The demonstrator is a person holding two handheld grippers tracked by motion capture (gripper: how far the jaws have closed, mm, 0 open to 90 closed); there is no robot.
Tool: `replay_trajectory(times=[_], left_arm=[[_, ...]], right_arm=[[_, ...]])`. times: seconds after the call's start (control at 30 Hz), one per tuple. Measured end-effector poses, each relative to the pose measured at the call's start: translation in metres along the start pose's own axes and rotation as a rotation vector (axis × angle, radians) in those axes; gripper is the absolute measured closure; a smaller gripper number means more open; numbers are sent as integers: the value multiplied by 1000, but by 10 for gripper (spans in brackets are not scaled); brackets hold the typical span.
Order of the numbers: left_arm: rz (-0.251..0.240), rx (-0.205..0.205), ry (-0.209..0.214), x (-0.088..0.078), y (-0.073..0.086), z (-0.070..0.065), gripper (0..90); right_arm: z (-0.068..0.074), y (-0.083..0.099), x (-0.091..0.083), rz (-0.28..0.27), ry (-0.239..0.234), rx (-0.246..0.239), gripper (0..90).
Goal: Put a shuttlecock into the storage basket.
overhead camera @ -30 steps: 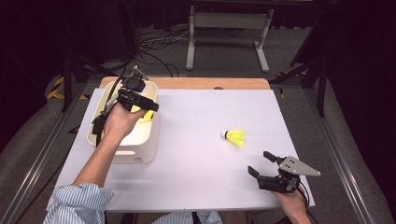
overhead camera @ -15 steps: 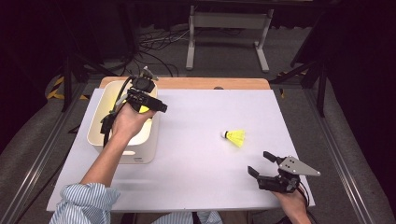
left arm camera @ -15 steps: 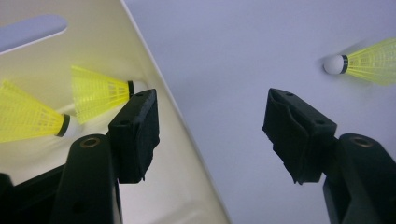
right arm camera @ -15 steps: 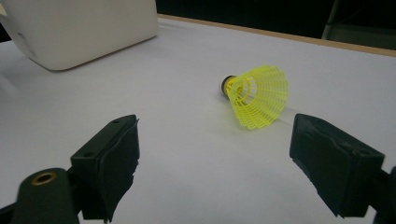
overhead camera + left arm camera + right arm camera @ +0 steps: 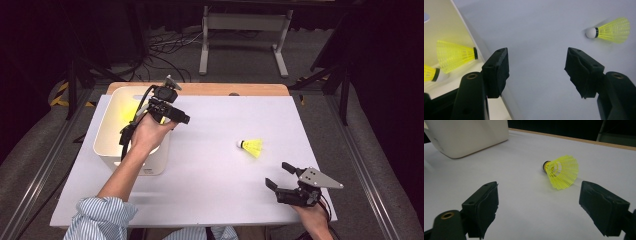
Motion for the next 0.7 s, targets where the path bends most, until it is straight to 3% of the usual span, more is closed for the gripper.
replay_trajectory(times=[0.7], left_arm=[[2,52,17,12,1,-26,355]], right_arm=[[-3,1,2,11,14,22,161]])
Point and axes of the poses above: each handheld gripper's, and its own axes: x roughly forward along the jaws, y roughly out of its underside, z roughly to its left, the point moved 6 cm from there along x, roughly forward along the jaws, and after that the axes turned 14 degrees about -y, right-handed, at the moved point
